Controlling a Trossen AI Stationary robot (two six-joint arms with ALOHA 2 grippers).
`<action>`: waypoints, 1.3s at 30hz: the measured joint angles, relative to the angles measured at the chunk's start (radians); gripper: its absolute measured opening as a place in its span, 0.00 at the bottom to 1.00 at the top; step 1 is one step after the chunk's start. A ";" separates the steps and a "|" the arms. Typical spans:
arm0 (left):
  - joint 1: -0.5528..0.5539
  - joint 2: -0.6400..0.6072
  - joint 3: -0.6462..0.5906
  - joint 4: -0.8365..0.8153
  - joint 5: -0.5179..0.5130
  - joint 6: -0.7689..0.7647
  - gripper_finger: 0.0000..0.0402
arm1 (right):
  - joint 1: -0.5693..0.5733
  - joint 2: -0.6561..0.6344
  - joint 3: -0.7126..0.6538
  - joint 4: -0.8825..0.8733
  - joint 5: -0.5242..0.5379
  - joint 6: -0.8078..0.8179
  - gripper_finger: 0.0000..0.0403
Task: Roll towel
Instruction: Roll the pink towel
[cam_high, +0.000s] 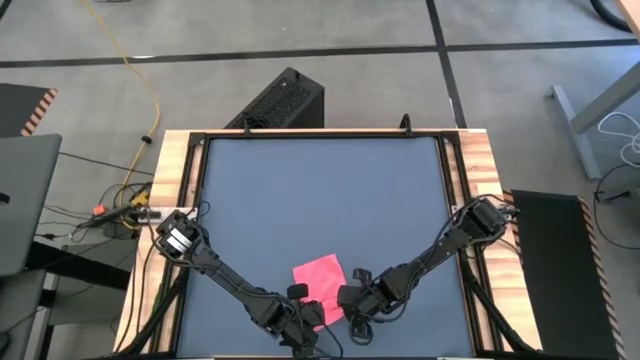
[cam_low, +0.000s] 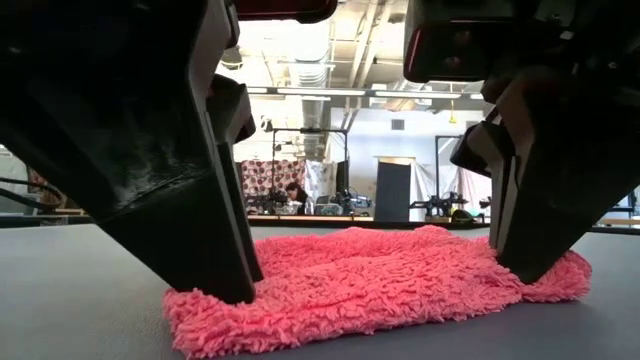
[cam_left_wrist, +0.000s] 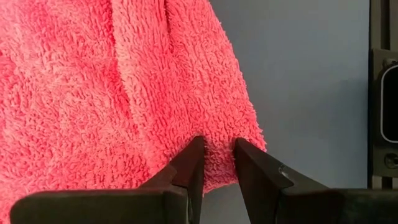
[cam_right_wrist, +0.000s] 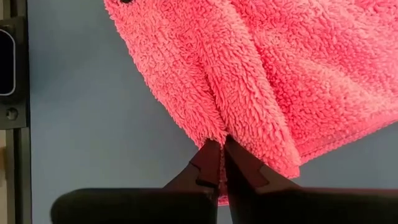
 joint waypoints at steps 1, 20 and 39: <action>0.000 0.000 0.000 -0.001 0.000 -0.003 0.20 | 0.000 0.000 0.000 0.000 0.000 0.001 0.10; -0.002 0.000 0.000 -0.004 -0.018 -0.025 0.20 | -0.014 -0.011 -0.001 0.054 -0.107 0.026 0.10; -0.002 -0.001 -0.001 -0.003 -0.047 -0.022 0.20 | -0.118 -0.010 -0.001 0.049 -0.398 0.086 0.04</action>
